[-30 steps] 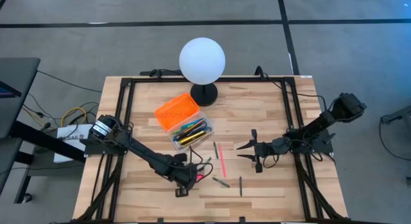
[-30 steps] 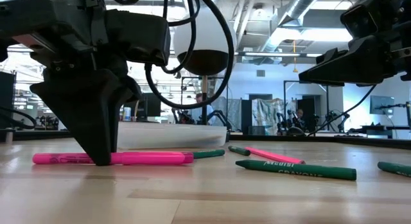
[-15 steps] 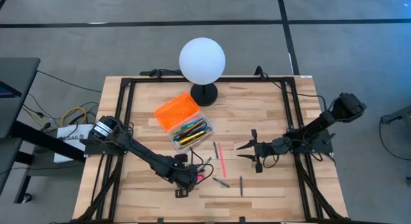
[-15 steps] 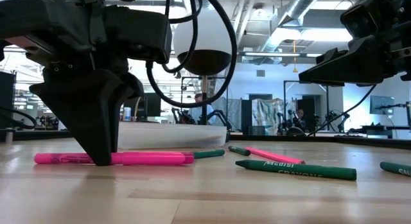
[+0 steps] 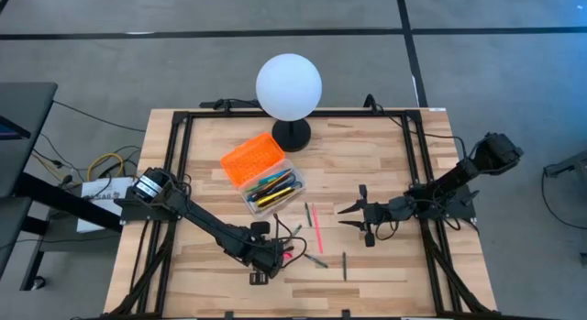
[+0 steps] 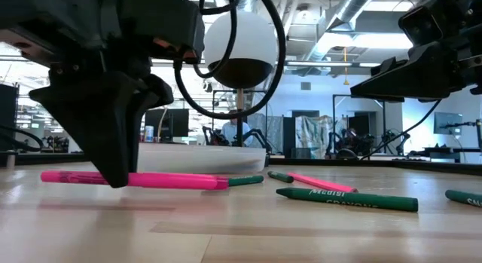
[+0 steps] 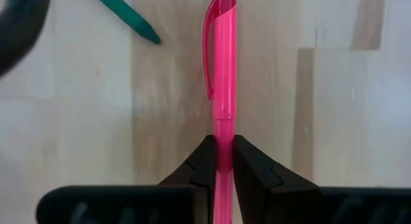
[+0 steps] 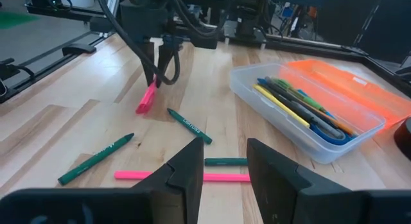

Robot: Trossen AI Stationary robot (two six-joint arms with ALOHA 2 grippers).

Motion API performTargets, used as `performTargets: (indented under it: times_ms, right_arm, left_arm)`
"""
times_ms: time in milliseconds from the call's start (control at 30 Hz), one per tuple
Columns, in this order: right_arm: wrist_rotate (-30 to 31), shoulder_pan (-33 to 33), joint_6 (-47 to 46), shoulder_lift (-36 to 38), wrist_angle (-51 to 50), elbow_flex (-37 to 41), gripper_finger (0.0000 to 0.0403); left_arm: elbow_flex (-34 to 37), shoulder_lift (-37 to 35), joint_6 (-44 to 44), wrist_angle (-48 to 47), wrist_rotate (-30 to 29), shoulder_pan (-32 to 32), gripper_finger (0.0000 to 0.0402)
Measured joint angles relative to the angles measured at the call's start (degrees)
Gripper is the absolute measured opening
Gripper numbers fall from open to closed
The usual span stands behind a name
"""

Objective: Pick & place school supplies into a supply box
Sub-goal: Put the pink pen into the orange supply box

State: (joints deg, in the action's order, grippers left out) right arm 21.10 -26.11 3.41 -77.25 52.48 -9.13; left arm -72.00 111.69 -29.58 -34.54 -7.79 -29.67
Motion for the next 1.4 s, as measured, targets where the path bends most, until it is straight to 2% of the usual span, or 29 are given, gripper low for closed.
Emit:
performTargets:
  times_ms: [267,500,600,767,967,1400]
  right_arm:
    - [0.00,-0.02,-0.41,0.00,-0.21,0.00,0.0113]
    - [0.00,0.00,-0.41,0.01,-0.33,0.00,0.0113]
    - [0.00,-0.02,-0.41,0.01,-0.47,0.00,0.0113]
    - [0.00,0.00,-0.42,0.01,-0.47,0.00,0.0113]
    - [0.00,0.00,-0.43,0.00,-0.43,0.00,0.0113]
    - [0.00,-0.01,-0.48,0.02,-1.06,-0.01,0.0113]
  left_arm:
    - [-0.12,-0.17,-0.43,-1.48,-2.54,-0.02,0.0026]
    - [-0.14,-3.62,-0.55,-2.21,-6.85,-0.20,0.0026]
    - [-0.23,-6.24,-0.73,-3.46,-11.18,-0.38,0.0026]
    - [-0.23,-9.89,-4.86,-9.84,-22.05,0.13,0.0027]
    - [-0.25,-10.92,-9.01,-17.37,-28.56,3.05,0.0027]
    - [-0.25,-10.42,-8.14,-20.00,-32.03,13.36,0.0029]
